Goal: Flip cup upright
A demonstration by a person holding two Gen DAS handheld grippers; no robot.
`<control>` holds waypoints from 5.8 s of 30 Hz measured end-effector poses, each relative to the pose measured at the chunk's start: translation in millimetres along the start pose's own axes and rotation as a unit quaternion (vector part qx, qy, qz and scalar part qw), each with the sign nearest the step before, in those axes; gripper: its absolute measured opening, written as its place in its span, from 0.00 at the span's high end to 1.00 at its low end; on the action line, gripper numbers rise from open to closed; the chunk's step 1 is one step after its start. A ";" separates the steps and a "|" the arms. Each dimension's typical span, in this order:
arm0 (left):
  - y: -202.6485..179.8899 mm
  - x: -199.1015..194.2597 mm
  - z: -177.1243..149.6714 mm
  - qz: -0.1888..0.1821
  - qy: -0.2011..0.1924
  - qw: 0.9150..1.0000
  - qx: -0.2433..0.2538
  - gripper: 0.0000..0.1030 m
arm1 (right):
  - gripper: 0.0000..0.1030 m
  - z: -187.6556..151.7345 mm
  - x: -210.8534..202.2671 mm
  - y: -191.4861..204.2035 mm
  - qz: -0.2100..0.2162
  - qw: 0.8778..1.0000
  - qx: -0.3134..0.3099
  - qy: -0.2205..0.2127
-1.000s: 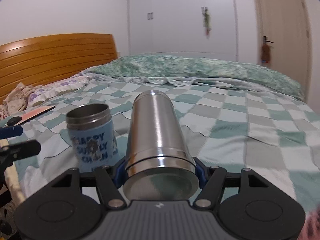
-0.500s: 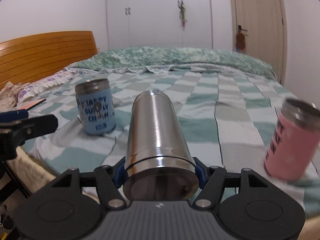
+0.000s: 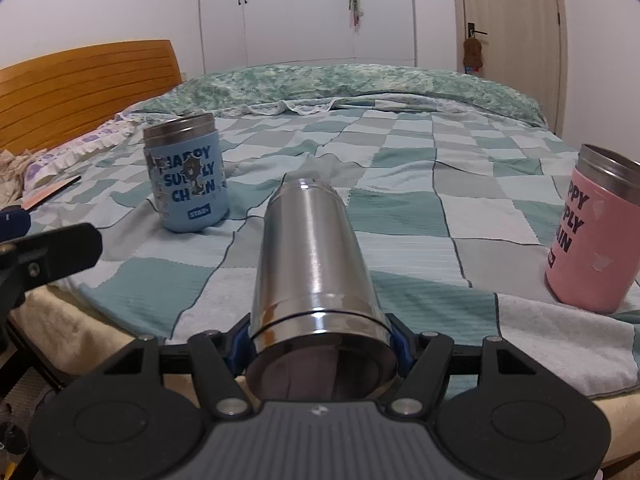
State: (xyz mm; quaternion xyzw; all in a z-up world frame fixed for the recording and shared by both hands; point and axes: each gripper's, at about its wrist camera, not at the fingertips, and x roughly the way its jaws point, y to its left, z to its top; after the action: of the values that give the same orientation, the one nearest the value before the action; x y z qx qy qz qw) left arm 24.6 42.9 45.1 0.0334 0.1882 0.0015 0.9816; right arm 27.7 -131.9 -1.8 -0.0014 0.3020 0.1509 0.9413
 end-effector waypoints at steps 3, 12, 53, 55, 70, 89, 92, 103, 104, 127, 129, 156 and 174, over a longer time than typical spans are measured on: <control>-0.8 -0.2 0.4 0.007 0.004 1.000 0.002 0.00 | 0.09 1.9 -10.5 -3.5 0.014 1.000 -0.007 -0.015; -11.1 2.9 10.5 0.001 0.028 1.000 -0.001 0.00 | 0.00 7.1 -58.9 -57.1 0.031 0.996 0.014 -0.087; -62.0 153.2 51.1 -0.123 0.226 0.959 -0.118 0.34 | 0.01 10.7 -17.8 -118.6 0.023 0.997 -0.035 -0.066; -61.2 145.4 52.2 -0.127 0.215 0.962 -0.114 0.34 | 0.01 9.2 -20.7 -117.0 0.018 0.996 -0.039 -0.073; -69.2 90.9 61.1 -0.163 0.127 0.975 -0.078 0.37 | 0.01 -0.1 -46.6 -115.4 -0.018 0.989 -0.063 -0.132; -120.8 69.0 90.7 -0.142 -0.032 0.989 0.011 0.38 | 0.01 -8.1 -66.2 -127.5 -0.043 0.981 -0.053 -0.184; -129.8 80.6 90.0 -0.135 -0.043 0.990 0.018 0.38 | 0.01 -8.2 -67.2 -129.3 -0.050 0.980 -0.045 -0.186; -136.2 130.6 57.7 -0.138 -0.028 0.990 0.003 0.39 | 0.01 -8.9 -65.3 -127.4 -0.059 0.979 -0.046 -0.187; -136.1 130.8 57.5 -0.138 -0.028 0.990 0.003 0.39 | 0.01 -9.3 -66.0 -127.3 -0.059 0.979 -0.047 -0.187; -72.8 13.3 17.6 -0.037 -0.137 0.989 -0.028 0.00 | 0.00 -19.7 -84.6 -108.4 -0.065 0.964 -0.053 -0.253; -66.1 10.1 9.8 -0.030 -0.128 0.991 -0.033 0.00 | 0.00 -21.4 -87.3 -105.3 -0.062 0.962 -0.054 -0.259; -41.3 -2.0 -36.0 0.031 -0.143 0.988 -0.040 0.00 | 0.00 -26.6 -88.9 -88.4 -0.067 0.961 -0.060 -0.262; -42.2 -2.3 -37.6 0.035 -0.144 0.988 -0.044 0.00 | 0.00 -27.5 -88.5 -89.5 -0.071 0.960 -0.056 -0.265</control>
State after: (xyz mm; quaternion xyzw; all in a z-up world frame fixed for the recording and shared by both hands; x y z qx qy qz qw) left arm 8.2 3.2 8.4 -0.0033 0.0439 0.0395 0.9983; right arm -30.7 -244.9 18.1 -0.0350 0.0320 0.0954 0.9943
